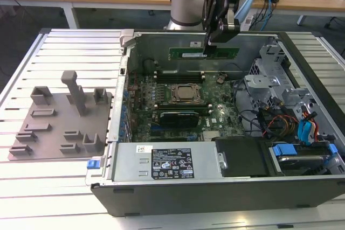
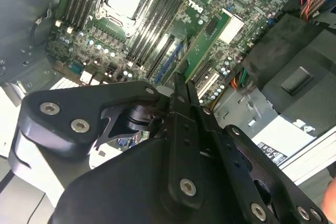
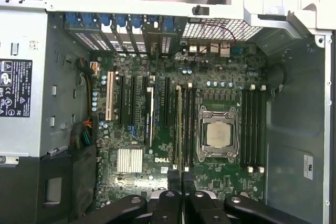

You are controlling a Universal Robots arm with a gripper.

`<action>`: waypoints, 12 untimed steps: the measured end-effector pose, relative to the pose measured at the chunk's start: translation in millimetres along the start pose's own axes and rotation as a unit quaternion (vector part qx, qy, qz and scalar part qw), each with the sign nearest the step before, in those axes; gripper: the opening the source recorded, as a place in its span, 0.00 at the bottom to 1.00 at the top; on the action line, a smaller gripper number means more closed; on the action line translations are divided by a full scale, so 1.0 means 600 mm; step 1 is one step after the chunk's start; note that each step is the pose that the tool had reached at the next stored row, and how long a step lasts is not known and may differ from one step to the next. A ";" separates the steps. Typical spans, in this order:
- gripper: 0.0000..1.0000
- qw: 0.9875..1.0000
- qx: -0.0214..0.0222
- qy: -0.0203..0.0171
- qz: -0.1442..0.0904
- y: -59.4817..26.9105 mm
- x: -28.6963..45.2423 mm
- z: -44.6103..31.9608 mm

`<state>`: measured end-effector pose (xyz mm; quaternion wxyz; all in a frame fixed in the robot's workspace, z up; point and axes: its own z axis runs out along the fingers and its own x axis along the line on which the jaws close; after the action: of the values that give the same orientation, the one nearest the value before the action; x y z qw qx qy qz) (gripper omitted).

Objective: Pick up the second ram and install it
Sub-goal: 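Pick up the second ram and move it above second insertion slot, then insert the second ram into the second slot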

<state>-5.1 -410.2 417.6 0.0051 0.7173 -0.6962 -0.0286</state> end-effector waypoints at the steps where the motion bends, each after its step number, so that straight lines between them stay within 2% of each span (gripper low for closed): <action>1: 0.13 1.000 0.000 0.000 0.000 0.000 0.000 0.000; 7: 0.13 1.000 0.000 0.000 0.000 0.000 0.000 0.002; 12: 0.13 1.000 0.000 0.000 0.000 -0.001 0.001 0.021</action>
<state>-5.2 -410.2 404.7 0.0051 0.7173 -0.6962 -0.0286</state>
